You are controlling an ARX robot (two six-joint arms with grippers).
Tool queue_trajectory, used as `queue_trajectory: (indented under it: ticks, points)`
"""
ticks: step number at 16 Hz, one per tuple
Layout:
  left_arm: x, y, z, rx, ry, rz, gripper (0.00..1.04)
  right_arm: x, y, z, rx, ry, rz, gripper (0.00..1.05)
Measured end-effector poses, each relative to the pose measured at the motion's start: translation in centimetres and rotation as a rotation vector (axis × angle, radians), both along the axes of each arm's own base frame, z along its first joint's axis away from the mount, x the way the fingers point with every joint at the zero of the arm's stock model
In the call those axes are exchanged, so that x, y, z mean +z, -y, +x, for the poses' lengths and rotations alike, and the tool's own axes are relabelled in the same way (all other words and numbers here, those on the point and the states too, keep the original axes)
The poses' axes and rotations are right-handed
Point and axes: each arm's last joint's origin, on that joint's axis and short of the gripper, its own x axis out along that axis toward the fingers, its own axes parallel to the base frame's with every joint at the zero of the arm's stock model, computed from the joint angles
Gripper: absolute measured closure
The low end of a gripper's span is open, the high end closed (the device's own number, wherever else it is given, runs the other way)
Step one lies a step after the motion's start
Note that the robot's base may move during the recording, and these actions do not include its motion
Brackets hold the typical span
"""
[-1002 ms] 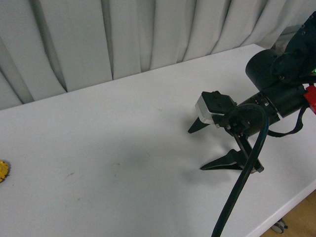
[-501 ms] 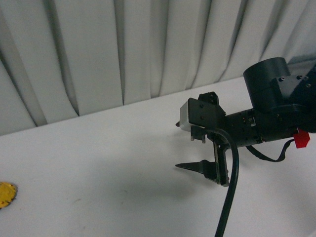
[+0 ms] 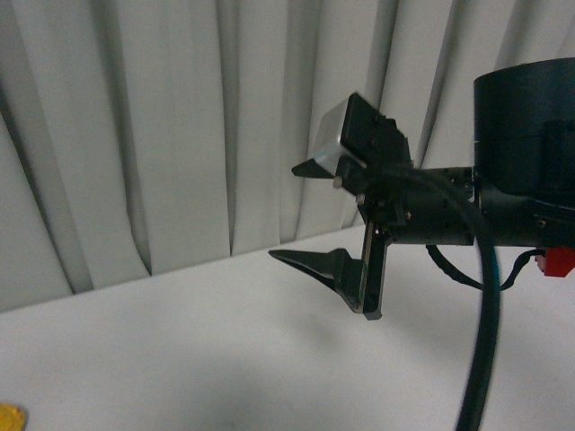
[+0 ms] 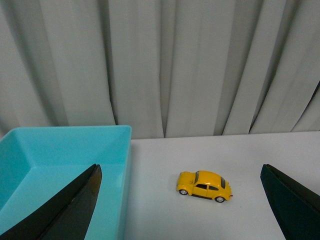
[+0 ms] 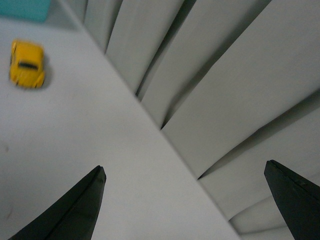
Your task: Wind up and store yellow beetle toy
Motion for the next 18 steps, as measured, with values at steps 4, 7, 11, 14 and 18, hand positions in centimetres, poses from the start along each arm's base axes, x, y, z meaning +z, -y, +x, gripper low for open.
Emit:
queue_trajectory:
  ticks: [4, 7, 11, 14, 18]
  points:
    - [0.0, 0.0, 0.0, 0.000, 0.000, 0.000, 0.07, 3.6, -0.1, -4.3, -0.549, -0.017, 0.283, 0.31]
    - [0.0, 0.0, 0.0, 0.000, 0.000, 0.000, 0.07, 3.3, 0.7, -14.7, -0.823, -0.062, 0.621, 1.03]
    - [0.0, 0.0, 0.0, 0.000, 0.000, 0.000, 0.07, 2.4, 0.7, -17.0, -0.823, -0.069, 0.618, 1.03]
    - [0.0, 0.0, 0.0, 0.000, 0.000, 0.000, 0.07, 2.2, 0.7, -18.1, -0.821, -0.061, 0.623, 1.03]
    - [0.0, 0.0, 0.0, 0.000, 0.000, 0.000, 0.07, 0.8, 0.7, -19.2, -0.830, -0.087, 0.613, 1.03]
